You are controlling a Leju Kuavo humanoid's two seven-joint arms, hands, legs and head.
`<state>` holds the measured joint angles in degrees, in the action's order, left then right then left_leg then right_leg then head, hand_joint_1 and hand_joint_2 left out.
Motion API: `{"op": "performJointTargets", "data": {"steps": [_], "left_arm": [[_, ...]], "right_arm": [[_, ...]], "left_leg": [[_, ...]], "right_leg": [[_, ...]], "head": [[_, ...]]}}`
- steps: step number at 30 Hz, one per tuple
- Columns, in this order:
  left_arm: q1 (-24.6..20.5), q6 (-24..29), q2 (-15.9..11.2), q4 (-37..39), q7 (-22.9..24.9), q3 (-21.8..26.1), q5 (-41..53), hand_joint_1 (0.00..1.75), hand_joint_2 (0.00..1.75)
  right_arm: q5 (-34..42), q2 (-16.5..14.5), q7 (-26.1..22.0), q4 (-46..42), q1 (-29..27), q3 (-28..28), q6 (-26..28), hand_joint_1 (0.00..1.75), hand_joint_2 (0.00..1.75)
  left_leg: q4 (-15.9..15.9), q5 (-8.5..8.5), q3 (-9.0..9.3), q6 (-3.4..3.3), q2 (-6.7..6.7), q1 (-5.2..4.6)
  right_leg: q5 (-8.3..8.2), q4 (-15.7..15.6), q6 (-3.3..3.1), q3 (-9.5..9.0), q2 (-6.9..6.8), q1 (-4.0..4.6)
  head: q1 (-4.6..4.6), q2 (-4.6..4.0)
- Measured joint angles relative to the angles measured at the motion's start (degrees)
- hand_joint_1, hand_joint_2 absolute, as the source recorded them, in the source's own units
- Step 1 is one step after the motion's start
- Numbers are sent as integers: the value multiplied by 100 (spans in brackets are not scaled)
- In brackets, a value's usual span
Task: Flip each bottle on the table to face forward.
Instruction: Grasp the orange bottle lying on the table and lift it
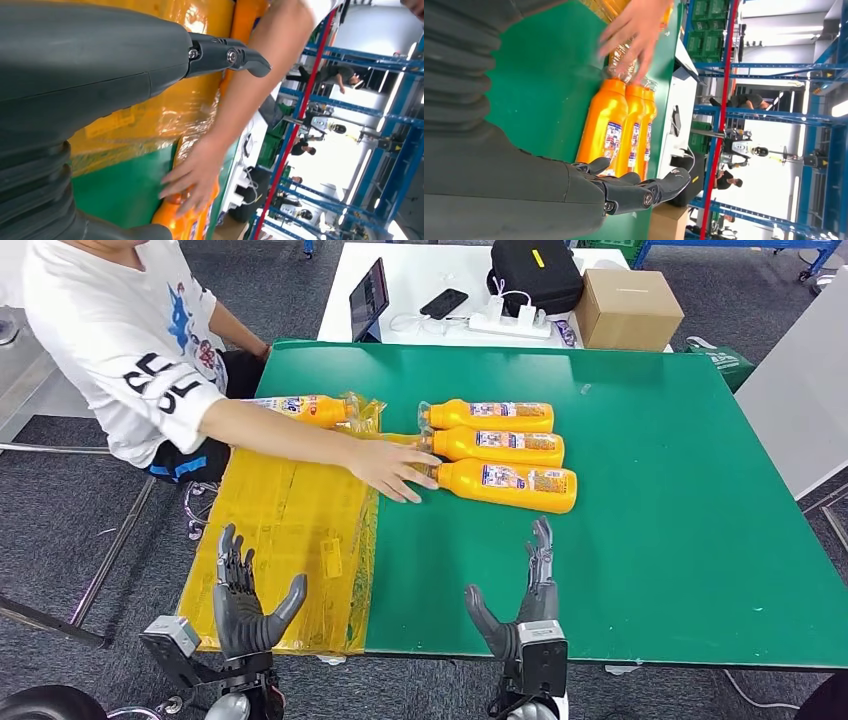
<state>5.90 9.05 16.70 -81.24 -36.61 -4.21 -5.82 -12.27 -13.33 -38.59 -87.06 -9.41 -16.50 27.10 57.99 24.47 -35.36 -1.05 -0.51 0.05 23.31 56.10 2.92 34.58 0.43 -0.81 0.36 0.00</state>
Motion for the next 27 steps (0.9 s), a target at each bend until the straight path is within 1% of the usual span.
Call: {"op": "performJointTargets", "data": {"steps": [9,21,24,27], "left_arm": [[32,91,0,-81,-9,-226,-4,0,175],[40,114,0,-95,-9,-248,-4,0,175],[46,136,0,-87,-10,-246,-9,0,175],[46,139,0,-63,-16,-240,3,0,175]], "right_arm": [[36,0,2,0,-20,30,60,0,175],[48,1,21,1,-22,56,59,0,175],[-53,18,127,12,-21,56,-1,0,175],[-388,94,414,53,2,37,-94,0,175]], "left_leg": [[0,1,-2,0,-1,-1],[0,0,-2,0,-1,0],[0,0,-2,0,-1,0],[0,1,-3,0,-1,-1]], "right_leg": [[0,0,0,0,0,-1],[0,0,0,-1,0,0],[0,0,0,-1,0,0],[0,0,0,-1,0,-1]], "head": [[1,0],[1,0],[1,0],[1,0]]}}
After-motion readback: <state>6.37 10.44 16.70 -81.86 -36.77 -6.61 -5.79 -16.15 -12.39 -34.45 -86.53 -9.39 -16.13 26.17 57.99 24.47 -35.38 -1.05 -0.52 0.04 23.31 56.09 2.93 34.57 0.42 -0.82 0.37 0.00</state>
